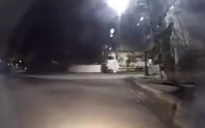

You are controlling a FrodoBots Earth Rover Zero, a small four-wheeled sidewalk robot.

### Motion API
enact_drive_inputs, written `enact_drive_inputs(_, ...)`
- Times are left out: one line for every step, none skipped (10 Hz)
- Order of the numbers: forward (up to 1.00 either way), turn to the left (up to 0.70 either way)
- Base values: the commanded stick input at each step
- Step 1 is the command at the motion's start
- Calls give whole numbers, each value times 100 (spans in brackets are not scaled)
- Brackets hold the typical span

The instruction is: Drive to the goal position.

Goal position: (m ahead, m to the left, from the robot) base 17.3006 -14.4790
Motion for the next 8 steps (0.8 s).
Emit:
enact_drive_inputs(70, 0)
enact_drive_inputs(70, 0)
enact_drive_inputs(70, 0)
enact_drive_inputs(70, 0)
enact_drive_inputs(70, 0)
enact_drive_inputs(70, 0)
enact_drive_inputs(70, 0)
enact_drive_inputs(70, 0)
